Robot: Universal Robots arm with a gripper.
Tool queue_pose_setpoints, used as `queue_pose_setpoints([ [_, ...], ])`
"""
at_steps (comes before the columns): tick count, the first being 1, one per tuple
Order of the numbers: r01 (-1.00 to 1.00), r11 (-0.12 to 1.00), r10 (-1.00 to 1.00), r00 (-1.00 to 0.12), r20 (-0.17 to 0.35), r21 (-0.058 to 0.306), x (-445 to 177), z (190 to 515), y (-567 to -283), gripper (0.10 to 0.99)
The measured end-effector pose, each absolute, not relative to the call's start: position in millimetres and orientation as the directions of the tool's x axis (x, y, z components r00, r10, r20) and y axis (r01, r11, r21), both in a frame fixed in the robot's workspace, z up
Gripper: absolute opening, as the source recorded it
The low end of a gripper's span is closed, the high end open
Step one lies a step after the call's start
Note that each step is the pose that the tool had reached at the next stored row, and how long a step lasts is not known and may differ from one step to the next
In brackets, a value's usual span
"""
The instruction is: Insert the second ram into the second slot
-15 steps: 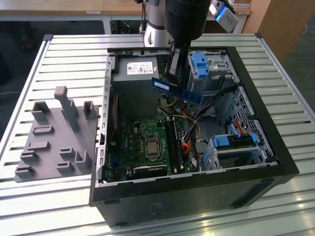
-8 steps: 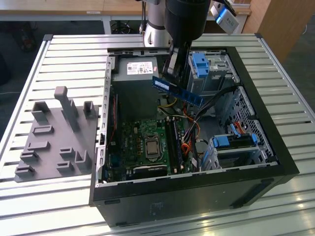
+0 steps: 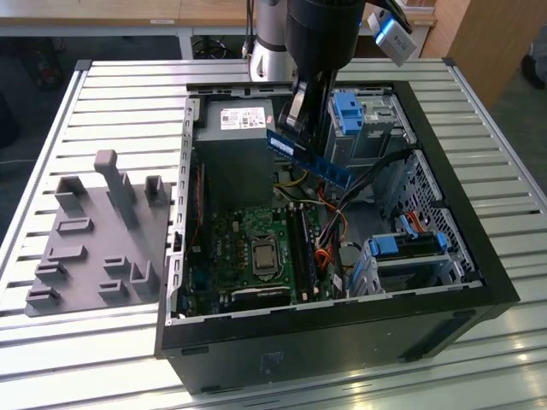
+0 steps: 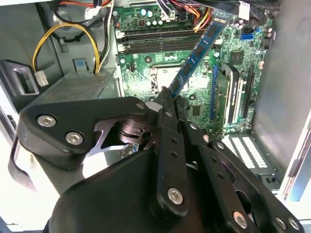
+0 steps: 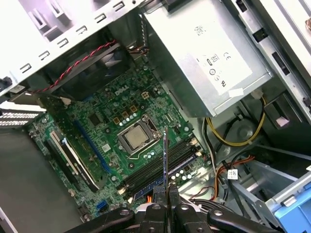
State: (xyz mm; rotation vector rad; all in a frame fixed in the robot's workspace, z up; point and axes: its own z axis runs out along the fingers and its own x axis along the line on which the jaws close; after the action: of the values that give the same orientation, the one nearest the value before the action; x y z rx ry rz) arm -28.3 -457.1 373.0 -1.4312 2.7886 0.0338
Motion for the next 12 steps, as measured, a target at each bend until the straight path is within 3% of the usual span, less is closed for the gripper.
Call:
queue_pose_setpoints([
  [12, -0.751, 0.660, -0.751, -0.660, -0.016, 0.016, -28.3, 372.7, -457.1, 0.137],
])
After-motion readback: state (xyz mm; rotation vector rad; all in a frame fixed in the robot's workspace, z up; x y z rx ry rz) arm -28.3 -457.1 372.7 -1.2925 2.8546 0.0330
